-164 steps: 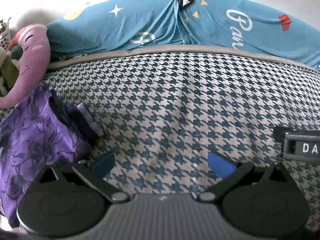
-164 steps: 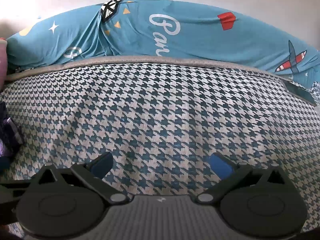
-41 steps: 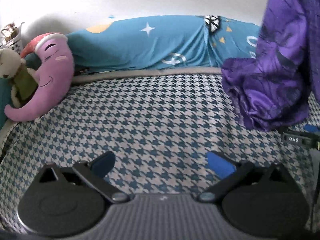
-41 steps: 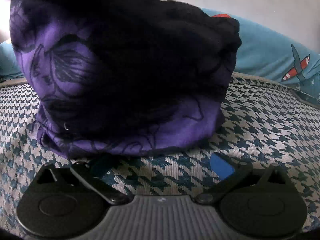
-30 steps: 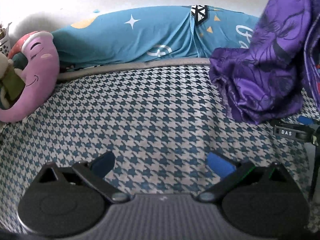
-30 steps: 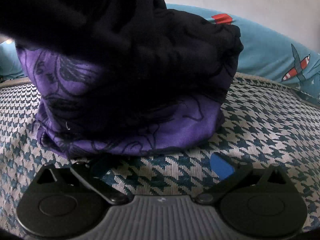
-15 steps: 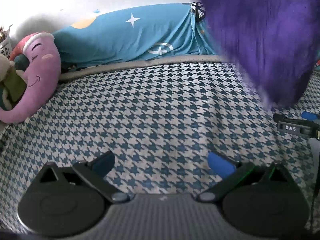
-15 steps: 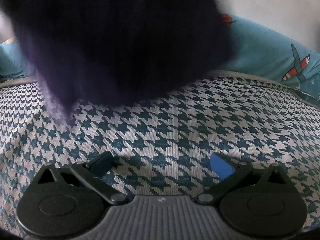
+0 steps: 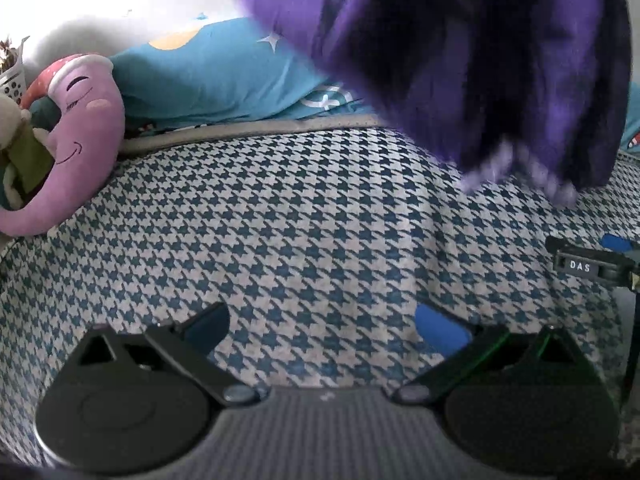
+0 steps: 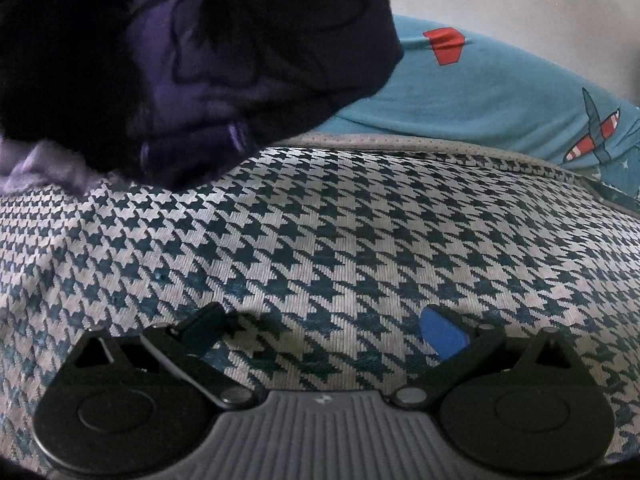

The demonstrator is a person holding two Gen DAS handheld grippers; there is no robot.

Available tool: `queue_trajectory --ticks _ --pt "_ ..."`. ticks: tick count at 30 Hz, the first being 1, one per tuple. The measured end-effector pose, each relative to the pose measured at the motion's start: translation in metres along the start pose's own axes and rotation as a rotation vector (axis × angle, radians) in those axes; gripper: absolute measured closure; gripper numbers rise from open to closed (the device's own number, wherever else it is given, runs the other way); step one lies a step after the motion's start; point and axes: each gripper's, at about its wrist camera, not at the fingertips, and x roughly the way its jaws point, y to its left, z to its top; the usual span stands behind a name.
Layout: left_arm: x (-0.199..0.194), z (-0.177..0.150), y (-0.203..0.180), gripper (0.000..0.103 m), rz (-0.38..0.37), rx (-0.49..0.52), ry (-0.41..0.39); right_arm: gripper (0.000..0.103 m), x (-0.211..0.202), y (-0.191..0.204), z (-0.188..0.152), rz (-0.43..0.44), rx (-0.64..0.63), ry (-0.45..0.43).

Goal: Fold clothes

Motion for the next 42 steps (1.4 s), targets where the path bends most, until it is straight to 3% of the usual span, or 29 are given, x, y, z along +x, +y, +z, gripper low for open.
queue_trajectory --ticks 11,32,37,42 --pt "0.001 -0.003 -0.008 0.000 -0.045 0.012 0.031 0.000 0.003 -0.001 -0.005 -0.016 0.002 -0.004" --pt "0.002 -0.004 -0.008 0.000 -0.025 -0.003 0.038 0.000 0.007 0.008 -0.019 -0.036 0.007 -0.007" --pt "-0.005 -0.006 -0.011 0.000 -0.066 -0.015 0.039 0.000 0.008 0.008 -0.020 -0.039 0.007 -0.007" --pt "-0.008 -0.006 -0.016 0.000 -0.059 -0.028 0.044 0.000 0.007 0.009 -0.020 -0.040 0.008 -0.007"
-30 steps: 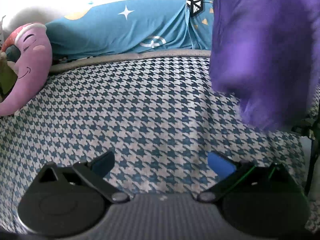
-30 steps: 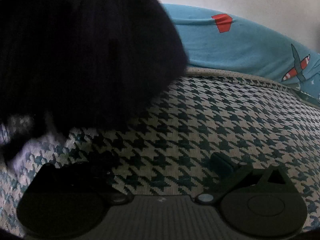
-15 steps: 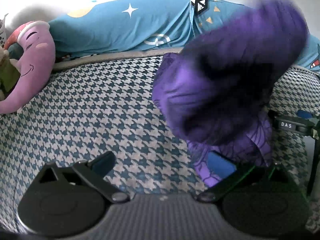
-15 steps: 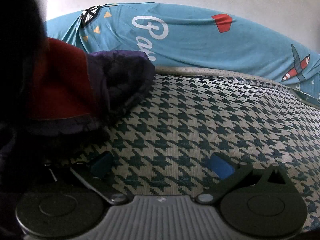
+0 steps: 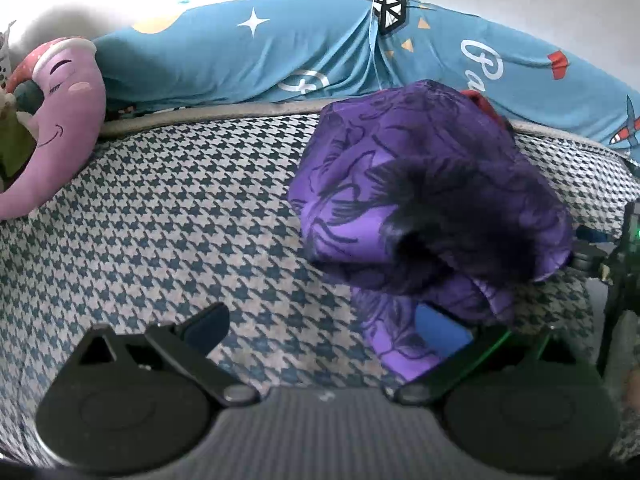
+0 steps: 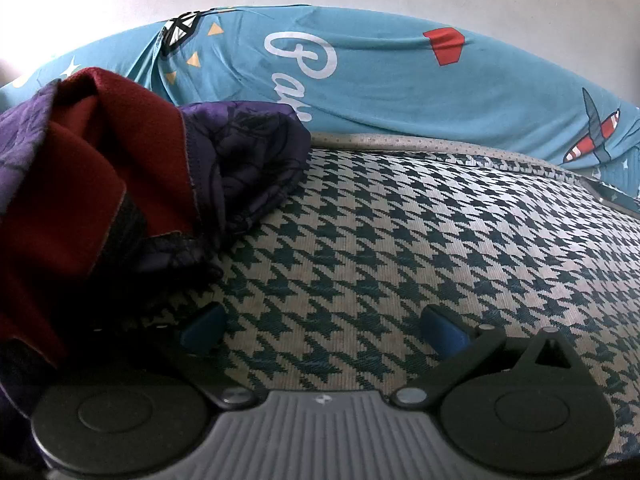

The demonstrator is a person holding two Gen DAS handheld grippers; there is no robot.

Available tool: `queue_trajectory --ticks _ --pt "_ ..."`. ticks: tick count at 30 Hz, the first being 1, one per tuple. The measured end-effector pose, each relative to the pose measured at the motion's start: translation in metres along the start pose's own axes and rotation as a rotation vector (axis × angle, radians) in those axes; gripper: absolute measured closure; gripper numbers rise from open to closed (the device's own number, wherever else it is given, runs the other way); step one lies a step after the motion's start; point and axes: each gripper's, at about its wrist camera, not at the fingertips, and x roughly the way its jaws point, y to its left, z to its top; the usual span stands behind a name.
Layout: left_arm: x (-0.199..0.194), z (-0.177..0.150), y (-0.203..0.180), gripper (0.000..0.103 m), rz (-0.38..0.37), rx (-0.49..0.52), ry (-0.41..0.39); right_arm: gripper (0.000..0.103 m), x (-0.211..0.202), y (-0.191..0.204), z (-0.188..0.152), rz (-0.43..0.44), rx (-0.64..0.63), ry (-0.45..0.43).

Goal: Fold clothes

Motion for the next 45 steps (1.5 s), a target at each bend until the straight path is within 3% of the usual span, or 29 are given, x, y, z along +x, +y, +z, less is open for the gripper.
queue_trajectory --ticks 6,12,20,22,32,35,45 --pt "0.011 -0.002 -0.013 0.000 0.054 0.012 0.050 0.000 0.000 0.000 0.000 -0.002 0.001 0.001" --pt "0.014 -0.004 -0.023 0.000 0.113 0.041 0.036 0.000 0.001 0.000 -0.001 -0.004 0.002 0.001" --pt "0.016 -0.002 -0.018 0.000 0.013 -0.029 0.050 0.000 0.000 0.000 0.001 -0.006 0.000 0.022" --pt "0.017 -0.002 -0.017 0.000 0.015 -0.039 0.050 0.000 -0.002 0.000 0.001 -0.049 0.013 0.014" --pt "0.019 -0.005 -0.020 0.000 0.087 -0.031 0.042 0.000 -0.021 0.005 0.008 -0.113 0.079 0.225" --pt "0.020 -0.003 -0.020 0.000 0.106 -0.045 0.032 0.000 -0.036 0.008 0.009 -0.133 0.100 0.225" --pt "0.019 -0.001 -0.022 0.000 0.088 -0.076 0.036 0.000 -0.084 0.019 0.013 -0.062 0.140 0.256"
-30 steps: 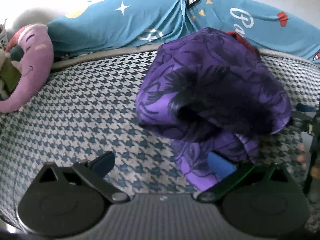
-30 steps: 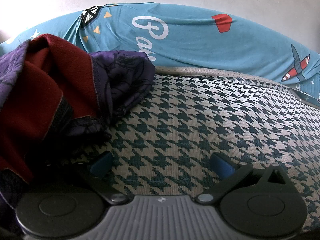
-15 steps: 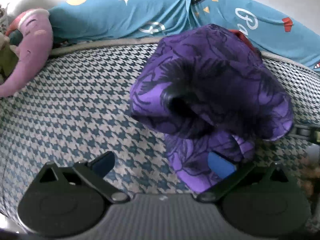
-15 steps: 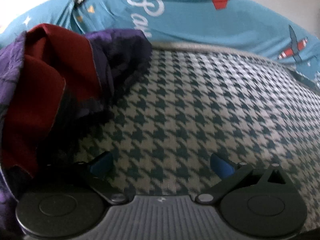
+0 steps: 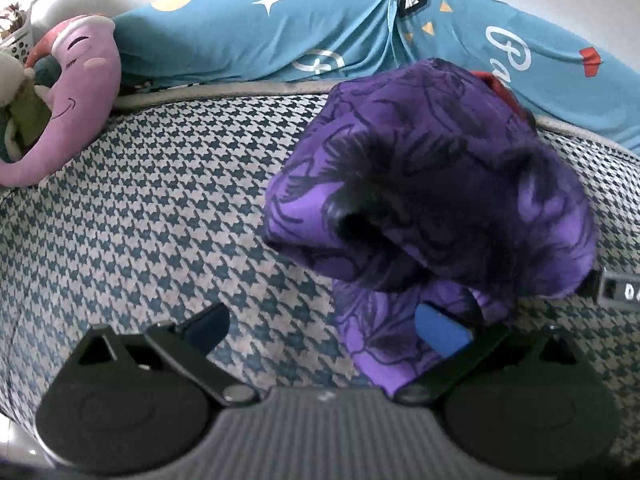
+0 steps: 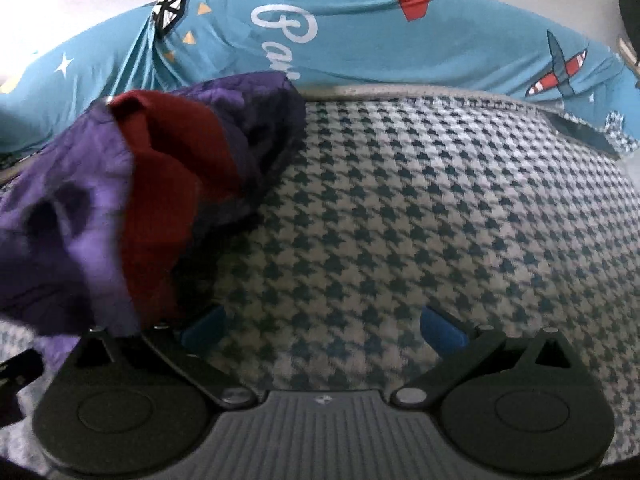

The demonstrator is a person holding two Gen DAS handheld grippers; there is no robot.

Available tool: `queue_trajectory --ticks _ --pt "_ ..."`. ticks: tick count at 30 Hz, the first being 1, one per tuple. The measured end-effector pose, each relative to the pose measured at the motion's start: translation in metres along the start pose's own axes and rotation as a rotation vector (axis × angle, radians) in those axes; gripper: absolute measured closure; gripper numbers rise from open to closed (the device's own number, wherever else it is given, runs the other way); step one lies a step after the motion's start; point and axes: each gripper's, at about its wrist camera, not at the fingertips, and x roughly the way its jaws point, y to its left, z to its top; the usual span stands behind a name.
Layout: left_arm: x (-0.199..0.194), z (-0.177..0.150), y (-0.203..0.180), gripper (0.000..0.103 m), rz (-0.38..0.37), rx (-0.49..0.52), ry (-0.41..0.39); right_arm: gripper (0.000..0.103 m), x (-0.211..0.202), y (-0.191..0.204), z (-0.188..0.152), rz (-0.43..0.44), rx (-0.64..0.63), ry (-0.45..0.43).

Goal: Fold clothes

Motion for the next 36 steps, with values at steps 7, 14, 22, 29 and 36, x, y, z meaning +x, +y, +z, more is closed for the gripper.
queue_trajectory --ticks 7,14,22,29,36 --pt "-0.007 -0.003 0.000 0.000 -0.004 0.002 -0.015 0.000 -0.027 0.010 -0.015 0.041 -0.018 -0.005" --pt "-0.013 -0.008 0.000 0.000 0.010 0.015 -0.015 0.000 -0.037 0.021 -0.029 0.080 -0.036 0.027" --pt "-0.012 -0.017 -0.001 0.000 0.021 0.047 0.011 0.000 -0.037 0.031 -0.040 0.095 -0.077 0.033" --pt "-0.013 -0.018 0.002 0.000 0.003 0.032 0.015 0.000 -0.036 0.042 -0.043 0.118 -0.123 0.029" --pt "-0.012 -0.014 0.002 0.000 -0.002 0.011 0.018 0.000 -0.035 0.046 -0.043 0.132 -0.129 0.027"
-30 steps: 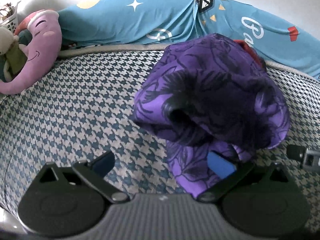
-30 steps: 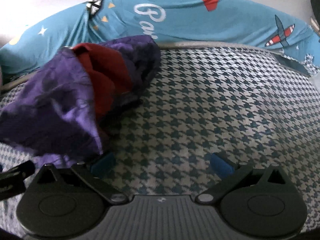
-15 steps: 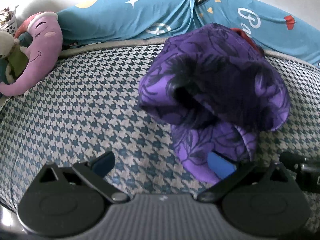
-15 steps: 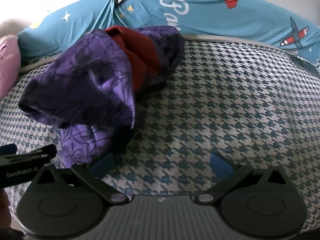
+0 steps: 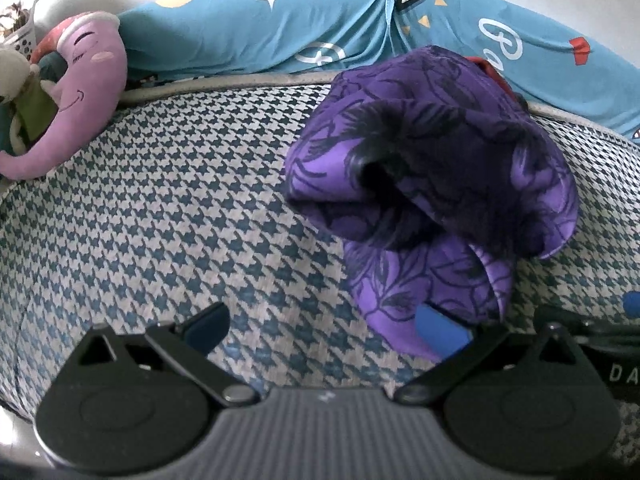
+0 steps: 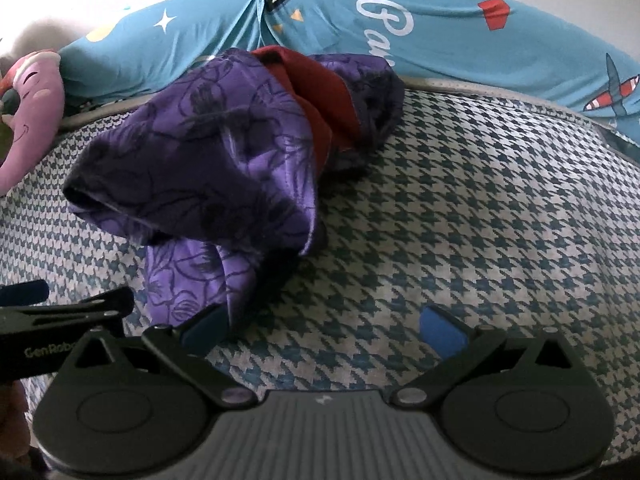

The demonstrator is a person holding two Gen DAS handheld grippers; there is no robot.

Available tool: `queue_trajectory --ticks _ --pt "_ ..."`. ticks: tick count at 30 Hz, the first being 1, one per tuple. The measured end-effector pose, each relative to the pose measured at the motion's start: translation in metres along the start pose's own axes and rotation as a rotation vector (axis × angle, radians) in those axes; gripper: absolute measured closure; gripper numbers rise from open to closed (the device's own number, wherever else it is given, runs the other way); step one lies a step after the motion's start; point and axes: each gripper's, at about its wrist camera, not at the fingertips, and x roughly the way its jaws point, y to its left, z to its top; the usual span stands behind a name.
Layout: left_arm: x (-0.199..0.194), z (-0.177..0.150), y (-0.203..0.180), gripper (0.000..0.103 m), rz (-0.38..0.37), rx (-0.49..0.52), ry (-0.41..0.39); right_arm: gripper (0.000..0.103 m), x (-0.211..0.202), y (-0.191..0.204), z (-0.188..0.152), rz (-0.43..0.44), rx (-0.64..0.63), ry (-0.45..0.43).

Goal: Fold clothes

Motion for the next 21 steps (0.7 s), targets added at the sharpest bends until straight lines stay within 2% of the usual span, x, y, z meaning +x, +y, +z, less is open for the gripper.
queue_trajectory --ticks 21 --pt "0.0003 -0.0017 -0.0032 0.000 0.011 0.002 0.012 0.000 0.0024 -0.0025 0.0013 0.014 0.003 0.001"
